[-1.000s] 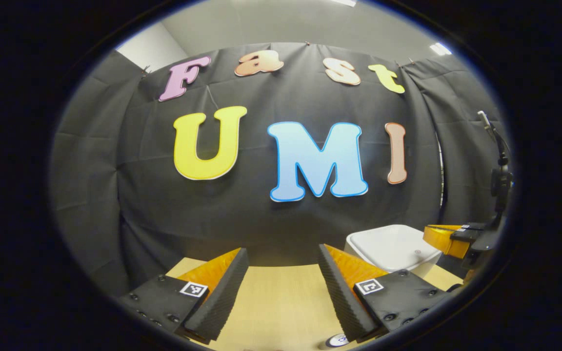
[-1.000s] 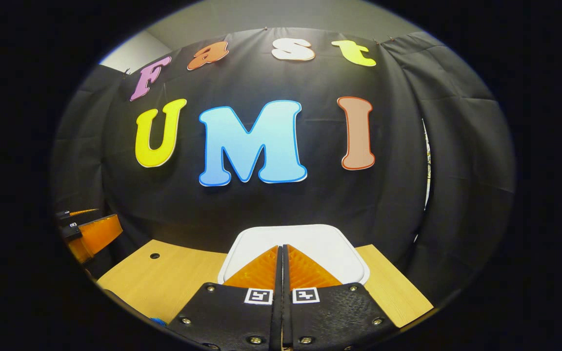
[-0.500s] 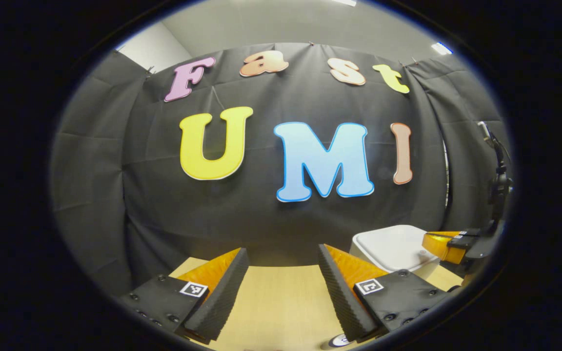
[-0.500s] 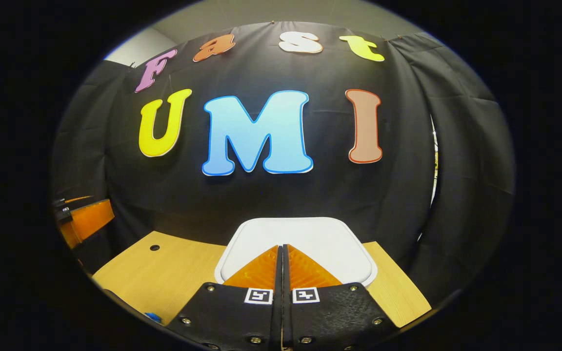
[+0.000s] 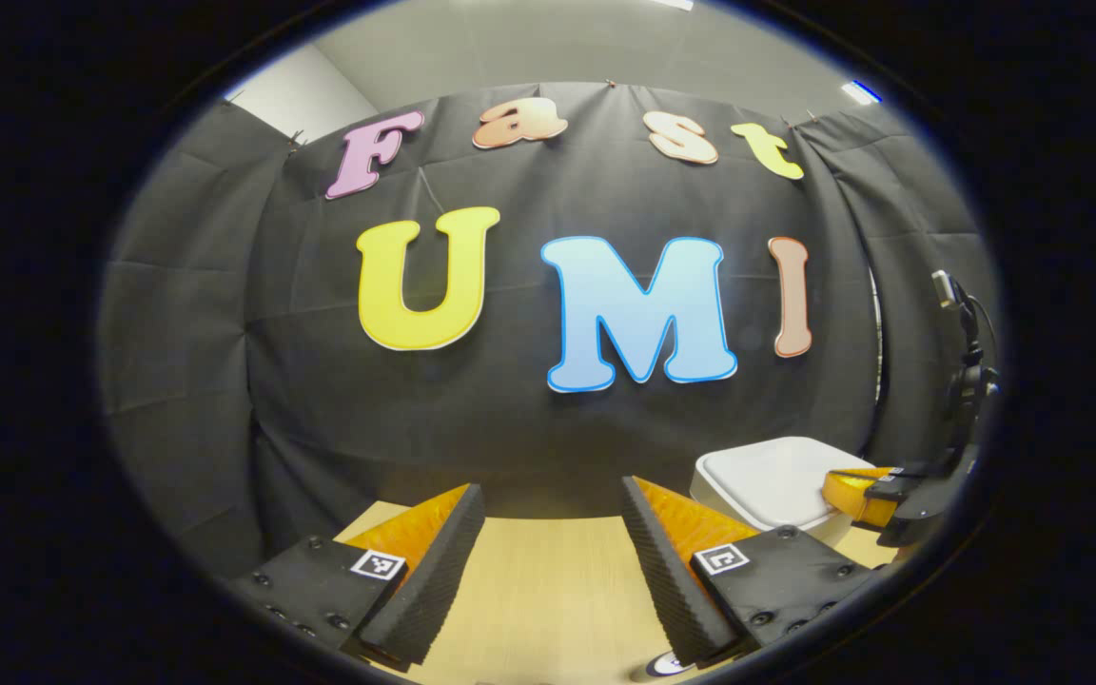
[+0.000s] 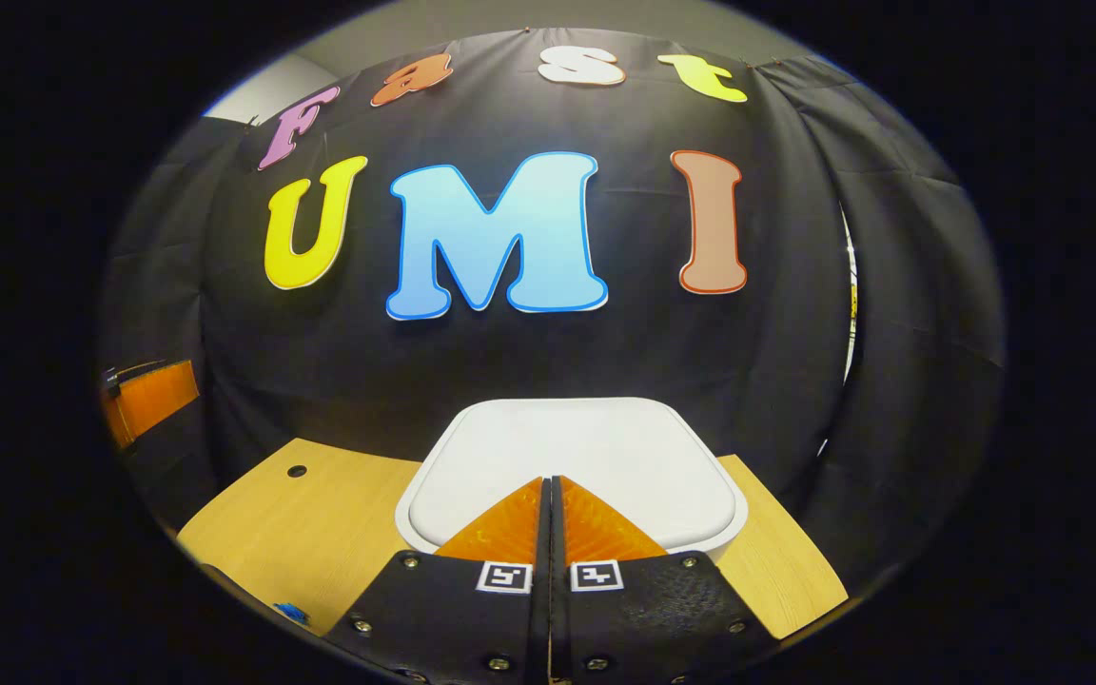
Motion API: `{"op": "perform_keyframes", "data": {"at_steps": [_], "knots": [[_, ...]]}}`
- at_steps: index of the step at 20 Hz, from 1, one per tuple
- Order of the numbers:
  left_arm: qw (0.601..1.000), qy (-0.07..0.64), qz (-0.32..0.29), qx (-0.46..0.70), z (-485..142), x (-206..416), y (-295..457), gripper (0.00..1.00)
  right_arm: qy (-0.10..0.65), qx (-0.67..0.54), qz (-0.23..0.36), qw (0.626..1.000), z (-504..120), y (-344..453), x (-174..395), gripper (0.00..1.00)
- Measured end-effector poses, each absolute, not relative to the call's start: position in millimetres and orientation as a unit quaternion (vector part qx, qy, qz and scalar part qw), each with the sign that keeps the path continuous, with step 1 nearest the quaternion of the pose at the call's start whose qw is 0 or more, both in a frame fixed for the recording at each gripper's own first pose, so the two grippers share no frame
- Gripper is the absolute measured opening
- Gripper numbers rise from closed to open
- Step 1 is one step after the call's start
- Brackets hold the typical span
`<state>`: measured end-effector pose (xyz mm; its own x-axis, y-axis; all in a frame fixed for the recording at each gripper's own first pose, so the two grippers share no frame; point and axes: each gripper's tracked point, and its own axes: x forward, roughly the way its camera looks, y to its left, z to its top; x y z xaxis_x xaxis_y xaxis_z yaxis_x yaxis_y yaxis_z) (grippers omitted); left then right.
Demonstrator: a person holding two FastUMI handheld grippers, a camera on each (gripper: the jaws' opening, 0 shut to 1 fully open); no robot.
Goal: Press the lid of the desktop garbage bin to open it, pick up the crumpled paper on the desktop and throw it into the bin, then pick up the pop can on the desktop and drop it into the bin, and finally close the garbage bin lid.
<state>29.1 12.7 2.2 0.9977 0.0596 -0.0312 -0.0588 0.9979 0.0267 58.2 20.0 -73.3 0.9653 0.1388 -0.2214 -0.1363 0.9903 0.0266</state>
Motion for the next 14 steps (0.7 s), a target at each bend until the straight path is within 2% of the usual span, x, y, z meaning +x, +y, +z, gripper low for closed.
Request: {"op": "perform_keyframes", "data": {"at_steps": [14], "knots": [[0.999, 0.025, 0.031, -0.001, 0.5, 20.7, 10.0, 0.95, 0.095, 0.022, 0.074, 0.992, -82.2, 21.2, 58.4, 0.01]]}}
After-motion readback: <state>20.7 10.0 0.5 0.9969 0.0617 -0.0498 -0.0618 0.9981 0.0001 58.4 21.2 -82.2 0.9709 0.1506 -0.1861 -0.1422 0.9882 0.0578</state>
